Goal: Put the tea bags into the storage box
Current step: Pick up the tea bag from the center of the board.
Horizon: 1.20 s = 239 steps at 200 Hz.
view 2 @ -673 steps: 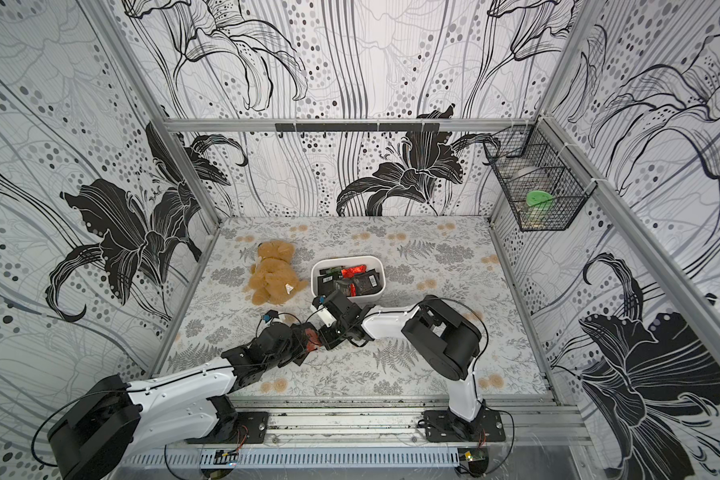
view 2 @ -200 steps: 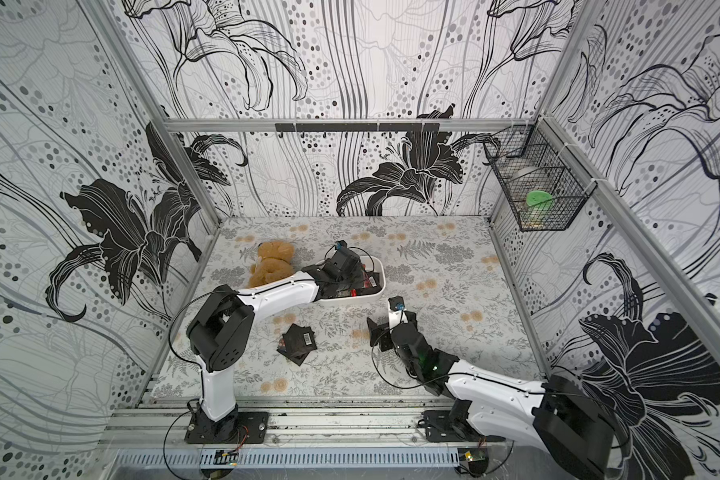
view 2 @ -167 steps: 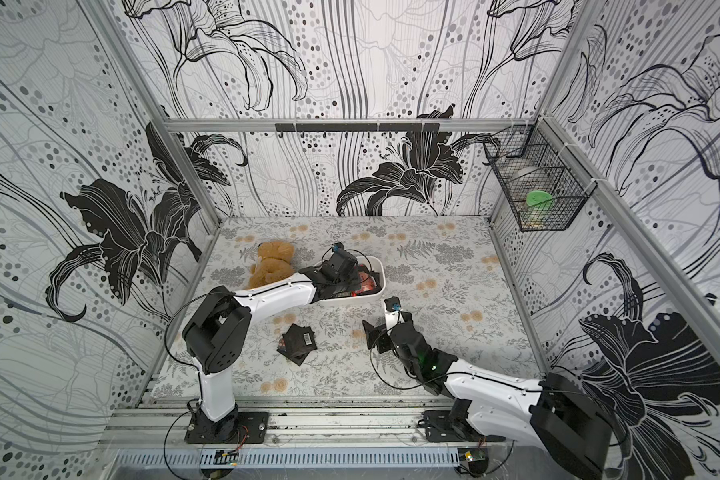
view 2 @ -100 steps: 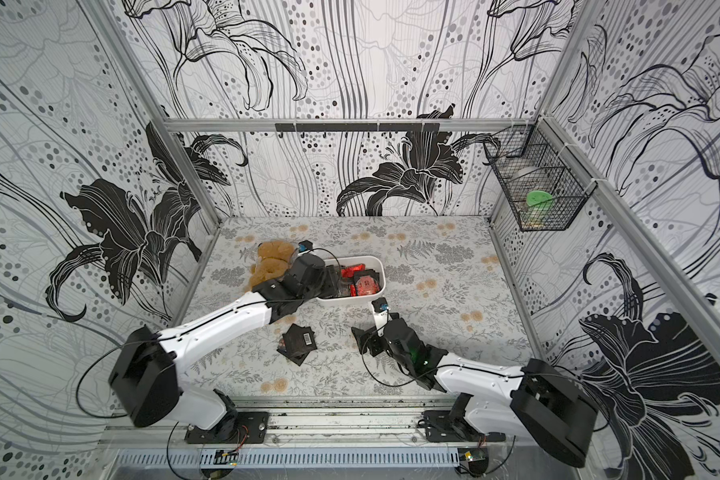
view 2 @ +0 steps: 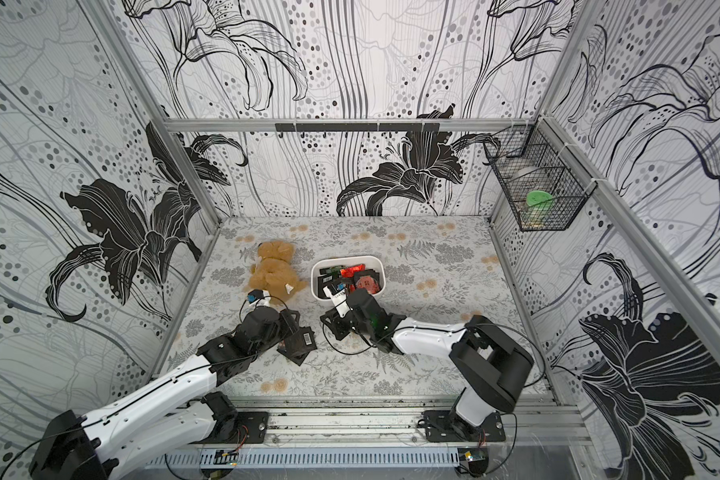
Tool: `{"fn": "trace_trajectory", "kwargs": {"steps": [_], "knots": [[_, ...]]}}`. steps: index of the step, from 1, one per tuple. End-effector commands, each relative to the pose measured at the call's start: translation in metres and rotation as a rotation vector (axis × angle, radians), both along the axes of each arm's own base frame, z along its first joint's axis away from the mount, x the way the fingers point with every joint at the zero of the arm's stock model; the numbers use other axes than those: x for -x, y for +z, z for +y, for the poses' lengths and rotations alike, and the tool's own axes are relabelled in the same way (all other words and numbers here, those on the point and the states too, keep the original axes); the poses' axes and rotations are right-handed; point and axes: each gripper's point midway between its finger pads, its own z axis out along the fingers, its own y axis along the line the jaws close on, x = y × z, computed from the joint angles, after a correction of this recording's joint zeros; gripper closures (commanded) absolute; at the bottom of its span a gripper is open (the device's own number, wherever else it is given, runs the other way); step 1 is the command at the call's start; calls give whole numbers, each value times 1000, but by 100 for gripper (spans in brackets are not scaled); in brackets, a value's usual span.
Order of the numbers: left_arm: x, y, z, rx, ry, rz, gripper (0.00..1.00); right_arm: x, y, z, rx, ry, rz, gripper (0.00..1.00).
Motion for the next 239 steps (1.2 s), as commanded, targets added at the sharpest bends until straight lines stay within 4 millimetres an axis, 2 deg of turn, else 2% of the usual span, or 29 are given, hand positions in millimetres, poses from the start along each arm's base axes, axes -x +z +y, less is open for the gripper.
{"fn": "trace_trajectory", "kwargs": {"steps": [1, 46, 67, 93, 113, 142, 193, 239], "knots": [[3, -6, 18, 28, 73, -18, 48, 8, -32, 17, 65, 83, 120, 85], [10, -25, 33, 32, 116, 16, 48, 11, -64, 40, 143, 130, 176, 91], [11, -33, 34, 45, 118, 27, 48, 13, -73, 46, 171, 145, 184, 95], [11, -38, 33, 68, 113, 35, 48, 19, -78, 52, 181, 165, 186, 96], [11, -40, 32, 81, 111, 38, 48, 23, -88, 53, 217, 173, 198, 99], [12, -48, 30, 94, 104, 59, 49, 23, -92, 54, 236, 168, 190, 100], [13, -51, 28, 113, 100, 64, 50, 22, -110, 43, 296, 136, 206, 100], [12, -46, 21, 145, 77, 57, 51, 21, -109, 42, 295, 131, 198, 100]]}}
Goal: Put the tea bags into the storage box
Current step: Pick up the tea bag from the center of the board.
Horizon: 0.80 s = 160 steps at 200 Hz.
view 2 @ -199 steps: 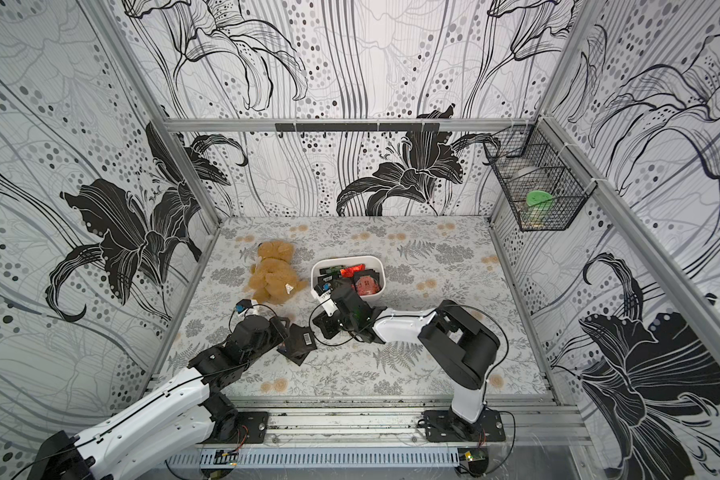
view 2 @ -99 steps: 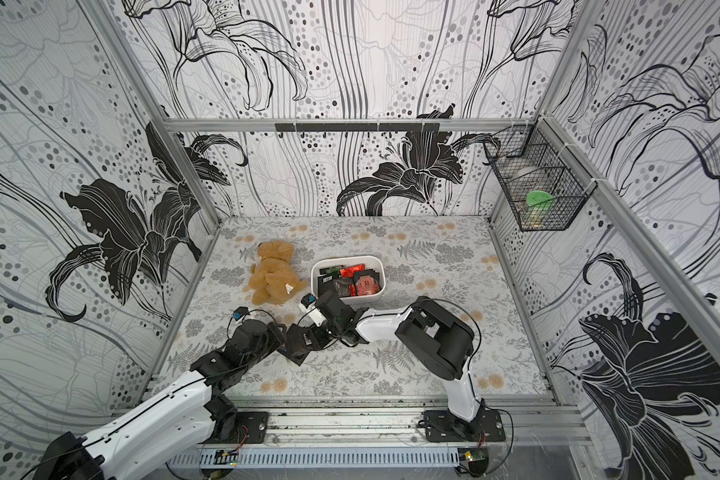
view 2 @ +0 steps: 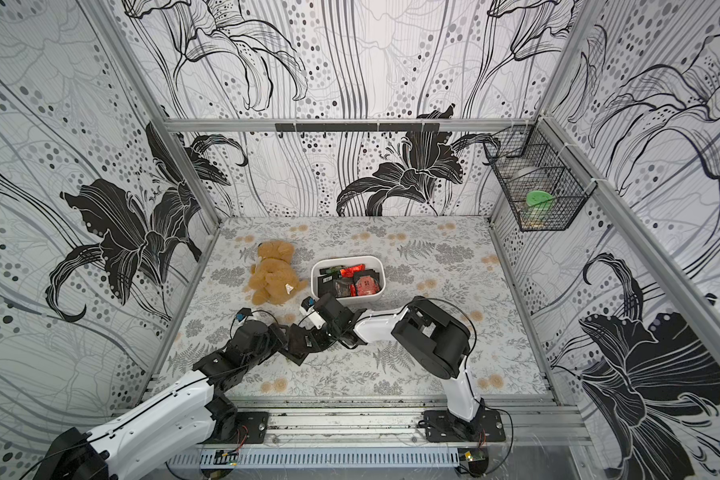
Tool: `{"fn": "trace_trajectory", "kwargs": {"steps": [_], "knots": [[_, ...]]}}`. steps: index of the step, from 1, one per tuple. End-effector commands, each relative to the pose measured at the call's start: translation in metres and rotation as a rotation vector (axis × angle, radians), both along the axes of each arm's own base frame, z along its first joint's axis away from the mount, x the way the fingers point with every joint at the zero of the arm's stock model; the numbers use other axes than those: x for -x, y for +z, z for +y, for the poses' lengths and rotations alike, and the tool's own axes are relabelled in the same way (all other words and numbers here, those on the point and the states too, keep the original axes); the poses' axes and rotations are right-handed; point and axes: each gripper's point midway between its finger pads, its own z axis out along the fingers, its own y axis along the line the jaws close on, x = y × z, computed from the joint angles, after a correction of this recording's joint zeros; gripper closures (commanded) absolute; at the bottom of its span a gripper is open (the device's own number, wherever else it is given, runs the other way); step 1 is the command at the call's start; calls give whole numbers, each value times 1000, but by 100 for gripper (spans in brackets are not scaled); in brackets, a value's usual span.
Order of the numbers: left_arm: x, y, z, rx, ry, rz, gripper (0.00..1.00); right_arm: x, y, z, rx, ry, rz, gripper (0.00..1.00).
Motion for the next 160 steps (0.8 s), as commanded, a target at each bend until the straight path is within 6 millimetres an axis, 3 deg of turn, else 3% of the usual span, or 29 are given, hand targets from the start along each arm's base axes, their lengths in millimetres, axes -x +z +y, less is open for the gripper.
{"fn": "trace_trajectory", "kwargs": {"steps": [1, 41, 160], "knots": [[-4, 6, -4, 40, -5, -30, 51, 2, -14, -7, 60, -4, 3, 100], [-6, 10, -10, 82, -12, -49, 53, 2, -14, -7, 58, -3, 6, 100], [-6, -11, -24, 150, -41, -13, 65, 3, -16, -5, 54, 2, 15, 100]]}}
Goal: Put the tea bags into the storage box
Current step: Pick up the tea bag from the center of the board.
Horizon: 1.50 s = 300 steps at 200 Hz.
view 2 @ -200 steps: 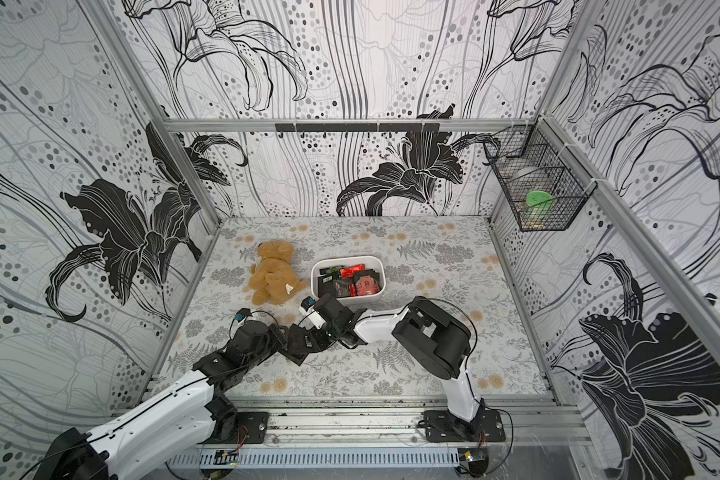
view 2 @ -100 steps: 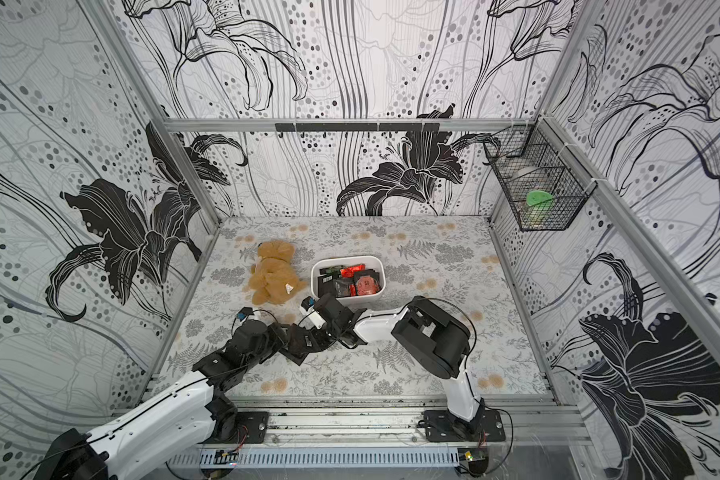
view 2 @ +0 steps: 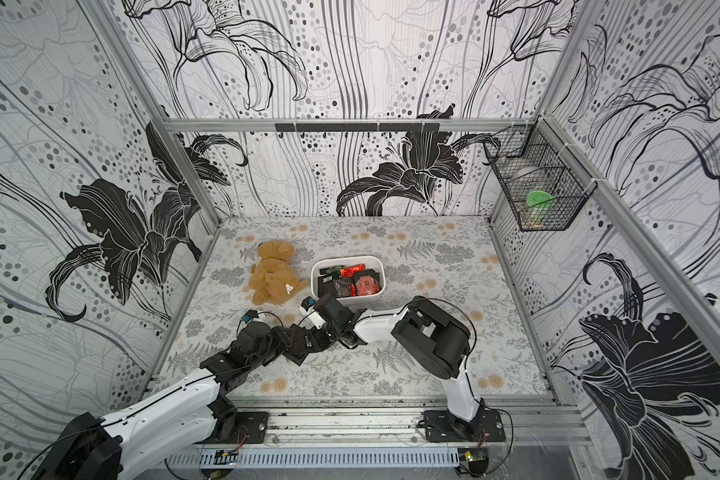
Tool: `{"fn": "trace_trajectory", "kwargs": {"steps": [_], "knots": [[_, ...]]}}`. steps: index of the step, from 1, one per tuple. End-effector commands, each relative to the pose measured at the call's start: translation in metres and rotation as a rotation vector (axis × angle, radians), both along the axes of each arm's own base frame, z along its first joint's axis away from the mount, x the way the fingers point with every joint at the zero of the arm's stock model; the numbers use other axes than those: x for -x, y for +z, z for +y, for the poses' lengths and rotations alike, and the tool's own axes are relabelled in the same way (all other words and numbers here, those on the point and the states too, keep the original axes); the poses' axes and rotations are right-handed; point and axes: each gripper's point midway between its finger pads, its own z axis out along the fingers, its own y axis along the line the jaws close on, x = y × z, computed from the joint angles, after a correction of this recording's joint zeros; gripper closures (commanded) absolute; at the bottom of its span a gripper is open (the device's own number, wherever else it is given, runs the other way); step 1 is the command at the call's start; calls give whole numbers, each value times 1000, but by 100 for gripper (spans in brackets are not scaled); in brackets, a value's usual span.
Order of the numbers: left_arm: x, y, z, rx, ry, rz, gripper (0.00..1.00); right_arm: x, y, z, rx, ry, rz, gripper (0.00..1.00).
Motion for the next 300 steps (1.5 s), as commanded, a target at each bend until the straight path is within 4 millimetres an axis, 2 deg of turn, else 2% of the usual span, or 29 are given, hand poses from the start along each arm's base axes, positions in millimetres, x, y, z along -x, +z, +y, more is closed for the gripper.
{"fn": "trace_trajectory", "kwargs": {"steps": [1, 49, 84, 103, 130, 150, 167, 191, 196, 198, 230, 247, 271, 300], "knots": [[-5, 4, -7, 60, -8, -35, 66, 3, -16, -5, 54, 2, 14, 100], [-5, 1, -16, 99, -34, -31, 79, 4, -16, -5, 51, 2, 18, 100], [-5, 3, -19, 111, -48, -33, 83, 2, -11, -6, 39, -6, 1, 100], [-5, 4, -20, 113, -53, -33, 90, 1, -9, -7, 32, -12, -10, 100], [-4, 4, -18, 99, -53, -27, 100, -5, 7, -13, -4, -48, -78, 100], [-3, 8, -17, 91, -54, -33, 100, -12, 25, -22, -42, -102, -146, 100], [-3, 12, -15, 87, -52, -40, 100, -22, 40, -40, -57, -189, -226, 99], [-3, 22, -11, 71, -44, -54, 100, -39, 59, -73, -54, -343, -326, 80], [-3, 24, -11, 69, -45, -58, 100, -42, 56, -82, -43, -373, -332, 77], [-3, 25, -10, 68, -43, -60, 100, -43, 65, -84, -60, -387, -344, 75], [-8, 53, -4, 12, -33, -90, 100, -64, 92, -143, -136, -588, -395, 63], [-13, 70, -4, -5, -33, -113, 100, -72, 99, -177, -163, -694, -407, 59], [-27, 100, -15, 4, -57, -163, 100, -76, 106, -216, -202, -823, -424, 52], [-54, 135, -37, 18, -101, -217, 100, -78, 108, -238, -225, -891, -418, 51]]}}
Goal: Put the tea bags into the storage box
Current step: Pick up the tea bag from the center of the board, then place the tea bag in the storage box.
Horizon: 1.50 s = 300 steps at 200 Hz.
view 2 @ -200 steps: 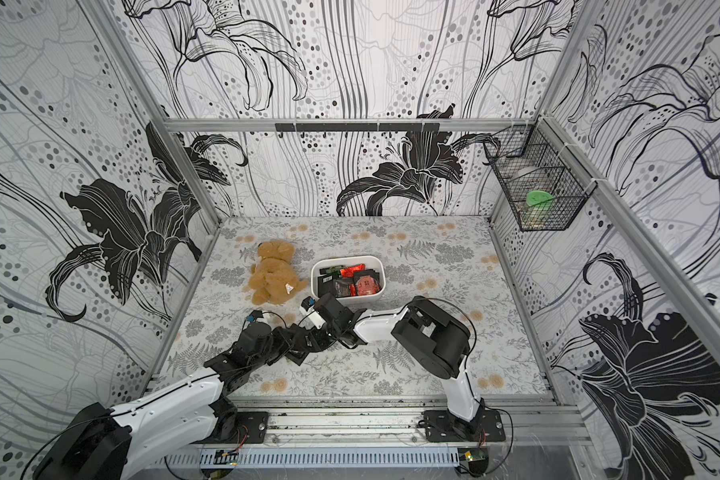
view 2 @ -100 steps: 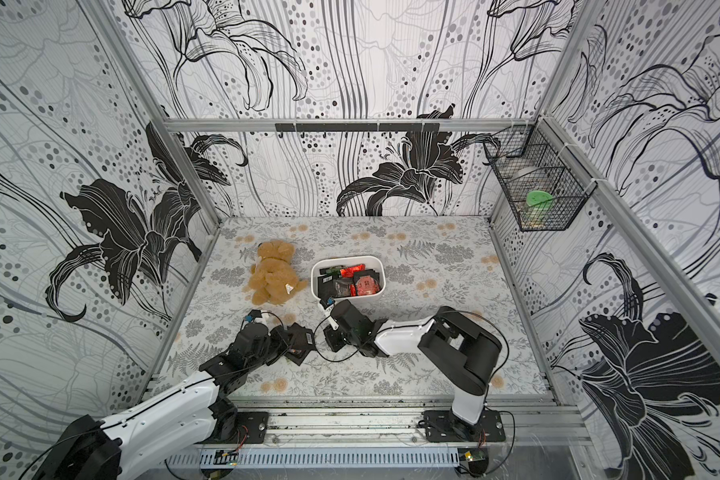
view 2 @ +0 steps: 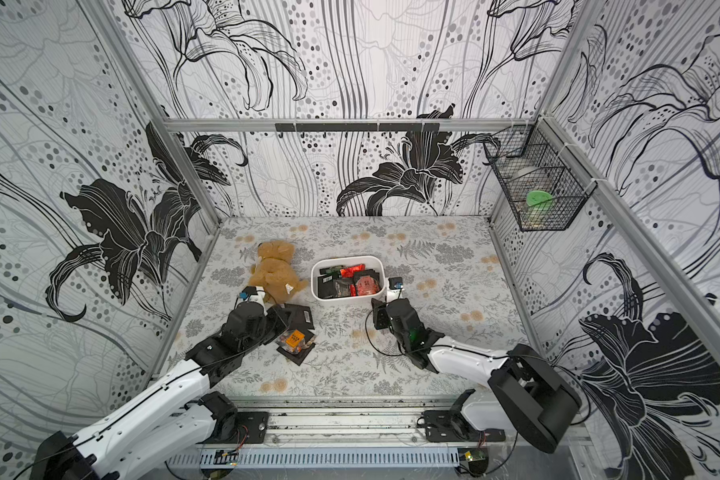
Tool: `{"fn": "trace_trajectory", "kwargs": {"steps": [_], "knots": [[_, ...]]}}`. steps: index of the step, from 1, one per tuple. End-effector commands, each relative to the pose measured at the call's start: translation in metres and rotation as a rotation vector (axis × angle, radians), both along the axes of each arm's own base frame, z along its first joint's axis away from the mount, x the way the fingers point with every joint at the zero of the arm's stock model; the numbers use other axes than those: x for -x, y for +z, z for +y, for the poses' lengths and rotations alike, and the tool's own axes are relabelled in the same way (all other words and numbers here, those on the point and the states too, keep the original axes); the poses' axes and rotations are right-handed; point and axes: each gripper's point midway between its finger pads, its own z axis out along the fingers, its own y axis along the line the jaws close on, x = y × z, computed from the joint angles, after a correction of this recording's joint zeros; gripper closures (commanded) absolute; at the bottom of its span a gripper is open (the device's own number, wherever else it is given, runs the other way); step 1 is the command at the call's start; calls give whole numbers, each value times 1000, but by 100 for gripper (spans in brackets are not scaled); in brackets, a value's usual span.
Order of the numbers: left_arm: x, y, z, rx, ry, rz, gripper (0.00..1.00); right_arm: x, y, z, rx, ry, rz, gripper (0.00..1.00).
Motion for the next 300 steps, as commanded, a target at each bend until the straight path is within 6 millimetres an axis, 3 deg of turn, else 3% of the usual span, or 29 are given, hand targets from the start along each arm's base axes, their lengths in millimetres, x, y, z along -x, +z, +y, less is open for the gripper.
{"fn": "trace_trajectory", "kwargs": {"steps": [1, 20, 60, 91, 134, 175, 227, 257, 300], "knots": [[-22, 31, -15, -11, -38, -72, 100, -6, 11, -17, -67, -85, -29, 51], [-44, 50, -39, -11, -82, -100, 100, -9, 9, -25, -82, -105, -23, 51], [-93, 65, -98, -82, -158, -112, 100, -10, 9, -32, -104, -115, -19, 51], [-132, 52, -141, -145, -214, -88, 100, -11, 8, -31, -116, -101, -19, 51], [-170, 28, -177, -196, -241, -64, 100, -12, 7, -26, -121, -79, -17, 50], [-185, -3, -176, -280, -210, -23, 100, -11, 8, -23, -125, -62, -22, 50], [-185, -28, -170, -356, -214, 38, 99, -13, 8, -15, -125, -29, -21, 50], [-181, -23, -160, -384, -195, 40, 81, -13, 7, -10, -121, -3, -16, 49], [-169, 14, -147, -369, -173, 0, 57, -11, 9, -2, -132, 48, -25, 48]]}}
